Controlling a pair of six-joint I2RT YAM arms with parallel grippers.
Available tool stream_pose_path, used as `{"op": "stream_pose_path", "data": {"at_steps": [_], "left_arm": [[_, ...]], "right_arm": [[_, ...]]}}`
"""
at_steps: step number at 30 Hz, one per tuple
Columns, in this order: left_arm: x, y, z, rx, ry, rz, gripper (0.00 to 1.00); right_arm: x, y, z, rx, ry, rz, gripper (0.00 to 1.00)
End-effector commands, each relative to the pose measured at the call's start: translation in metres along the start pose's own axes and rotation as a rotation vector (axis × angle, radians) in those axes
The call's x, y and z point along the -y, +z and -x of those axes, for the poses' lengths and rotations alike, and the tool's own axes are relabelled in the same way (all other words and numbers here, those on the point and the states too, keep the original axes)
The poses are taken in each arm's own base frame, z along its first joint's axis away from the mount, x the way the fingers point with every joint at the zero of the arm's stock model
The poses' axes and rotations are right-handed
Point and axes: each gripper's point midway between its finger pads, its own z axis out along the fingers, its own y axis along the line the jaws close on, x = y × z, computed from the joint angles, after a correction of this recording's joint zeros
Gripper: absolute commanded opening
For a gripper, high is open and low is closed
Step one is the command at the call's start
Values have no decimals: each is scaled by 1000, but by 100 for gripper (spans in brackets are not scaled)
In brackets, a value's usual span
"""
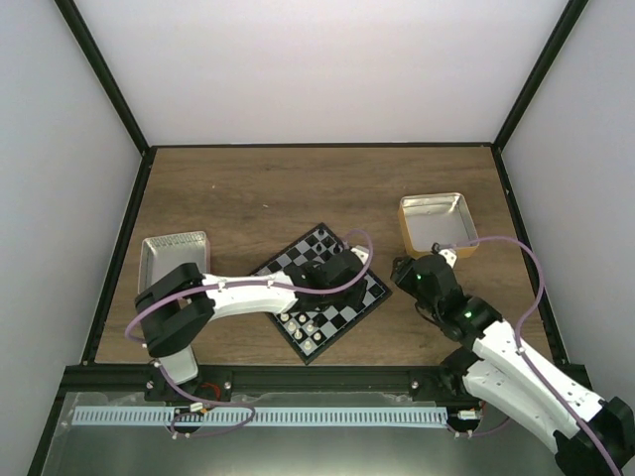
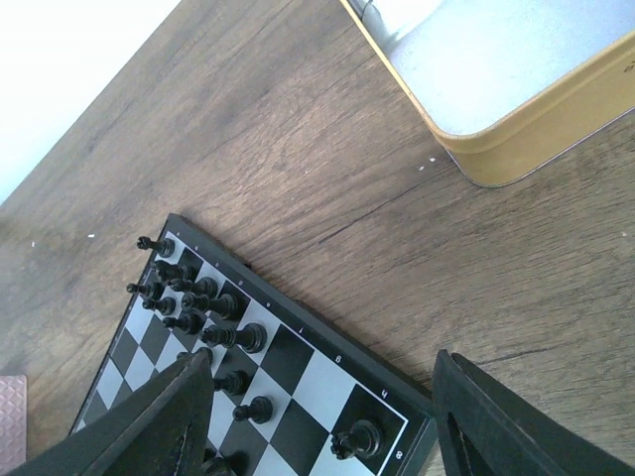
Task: Set up the chess pieces on the board
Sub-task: Place the chess piece on the chessboard.
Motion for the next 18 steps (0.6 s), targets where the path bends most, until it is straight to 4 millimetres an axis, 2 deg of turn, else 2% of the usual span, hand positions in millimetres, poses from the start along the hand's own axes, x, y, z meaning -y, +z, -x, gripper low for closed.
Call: {"op": "stream_pose_path", "data": {"at_steps": [1,6,18], "left_arm": [[-6,10,1,-8,-5,55,4],[-13,23,-4,-34,1,101,4],[-16,36,-2,-34,7,135,6]], "right_arm": [[9,-3,5,37,35,-17,62],[12,-1,1,24,31,-25,63],[12,3,-2,14,11,-25,63]]}}
